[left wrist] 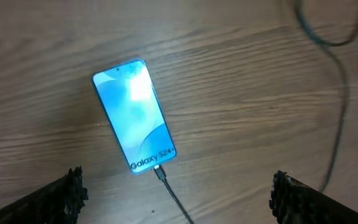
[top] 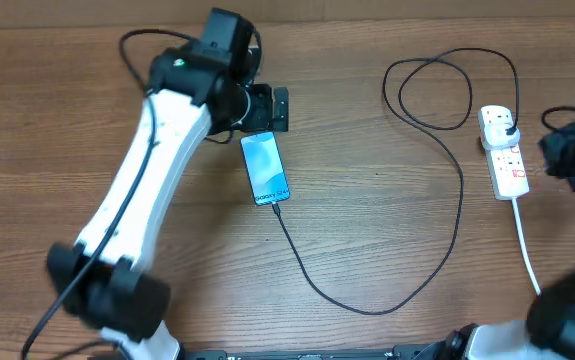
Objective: Plug charger to phone and switch on socket
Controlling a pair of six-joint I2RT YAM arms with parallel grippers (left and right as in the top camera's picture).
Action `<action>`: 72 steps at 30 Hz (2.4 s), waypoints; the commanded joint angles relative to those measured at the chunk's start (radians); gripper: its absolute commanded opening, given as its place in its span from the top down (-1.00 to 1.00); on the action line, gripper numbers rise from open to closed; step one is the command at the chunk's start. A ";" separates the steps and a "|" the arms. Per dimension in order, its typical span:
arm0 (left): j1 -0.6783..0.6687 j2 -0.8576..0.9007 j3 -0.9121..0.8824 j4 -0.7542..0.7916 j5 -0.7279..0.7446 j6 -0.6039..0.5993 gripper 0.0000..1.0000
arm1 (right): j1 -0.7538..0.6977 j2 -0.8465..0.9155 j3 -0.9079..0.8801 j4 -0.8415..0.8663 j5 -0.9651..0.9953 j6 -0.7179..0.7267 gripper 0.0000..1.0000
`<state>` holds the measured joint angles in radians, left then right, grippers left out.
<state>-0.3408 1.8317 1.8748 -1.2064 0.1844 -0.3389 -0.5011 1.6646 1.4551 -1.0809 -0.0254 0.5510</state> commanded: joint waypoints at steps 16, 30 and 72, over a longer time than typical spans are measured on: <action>-0.008 -0.494 -0.223 -0.126 -0.075 0.047 -0.99 | 0.732 -0.472 0.037 -0.171 -0.127 -0.309 -1.00; -0.008 -0.894 -0.797 0.015 -0.057 -0.035 -1.00 | 0.774 -0.544 -0.002 -0.325 -0.119 -0.268 -1.00; 0.159 -1.307 -0.946 0.050 -0.068 -0.053 -0.99 | 0.842 -1.045 -0.480 -0.166 -0.084 -0.264 -1.00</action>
<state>-0.2676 0.6182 0.9371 -1.1553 0.1337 -0.3862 0.3355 0.6243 0.9752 -1.2499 -0.1223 0.2844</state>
